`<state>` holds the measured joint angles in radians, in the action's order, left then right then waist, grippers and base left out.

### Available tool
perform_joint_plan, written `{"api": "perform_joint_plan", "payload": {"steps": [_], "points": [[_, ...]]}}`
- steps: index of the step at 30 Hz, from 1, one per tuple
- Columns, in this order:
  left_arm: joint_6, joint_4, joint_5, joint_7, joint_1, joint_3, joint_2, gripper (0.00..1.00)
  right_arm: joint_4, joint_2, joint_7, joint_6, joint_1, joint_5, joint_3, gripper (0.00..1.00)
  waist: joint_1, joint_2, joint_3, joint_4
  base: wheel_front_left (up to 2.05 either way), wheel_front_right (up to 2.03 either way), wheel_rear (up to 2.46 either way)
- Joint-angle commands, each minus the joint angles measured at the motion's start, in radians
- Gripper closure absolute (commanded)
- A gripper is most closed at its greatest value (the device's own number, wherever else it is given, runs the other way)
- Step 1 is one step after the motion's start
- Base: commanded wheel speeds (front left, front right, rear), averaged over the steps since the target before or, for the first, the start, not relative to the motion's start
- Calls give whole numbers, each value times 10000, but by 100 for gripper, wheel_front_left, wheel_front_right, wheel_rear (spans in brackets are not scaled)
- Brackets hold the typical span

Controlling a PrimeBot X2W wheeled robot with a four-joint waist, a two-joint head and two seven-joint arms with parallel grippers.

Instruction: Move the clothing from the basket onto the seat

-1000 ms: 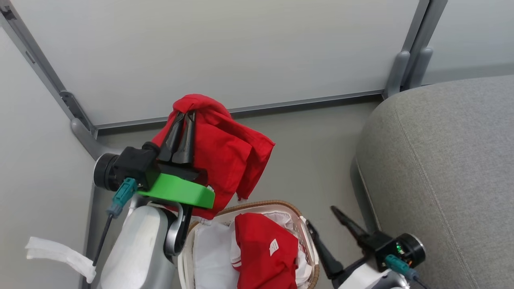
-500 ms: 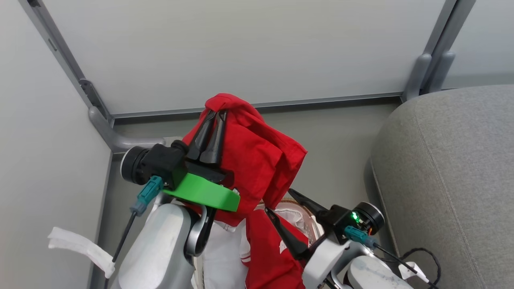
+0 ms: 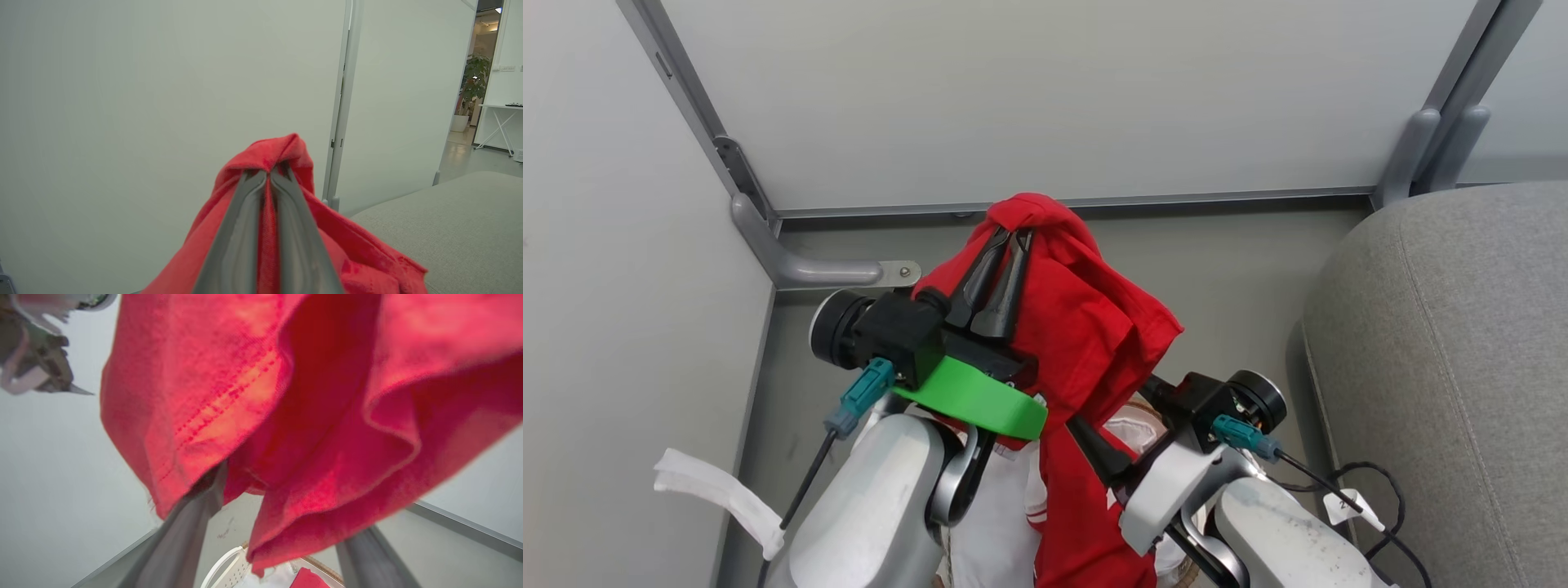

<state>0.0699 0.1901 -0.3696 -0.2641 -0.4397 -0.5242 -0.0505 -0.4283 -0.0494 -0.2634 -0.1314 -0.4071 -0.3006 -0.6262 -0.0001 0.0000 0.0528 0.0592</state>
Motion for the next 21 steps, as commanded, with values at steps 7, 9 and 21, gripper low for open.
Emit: {"api": "perform_joint_plan", "payload": {"steps": [7,9,21], "points": [[-128,0,-165,-5,-106,-134,-16,100,-157,-37,-20,14,35,-537,-162,100,1,0,-45,-71,0,0,0],[-142,18,-175,-5,-83,-123,-16,100,-159,-33,-20,14,123,-549,-192,100,1,0,-68,-106,0,0,0],[-154,49,-54,-5,193,-91,-15,100,117,-34,-20,14,440,-441,69,100,1,0,-203,-315,0,0,0]]}}
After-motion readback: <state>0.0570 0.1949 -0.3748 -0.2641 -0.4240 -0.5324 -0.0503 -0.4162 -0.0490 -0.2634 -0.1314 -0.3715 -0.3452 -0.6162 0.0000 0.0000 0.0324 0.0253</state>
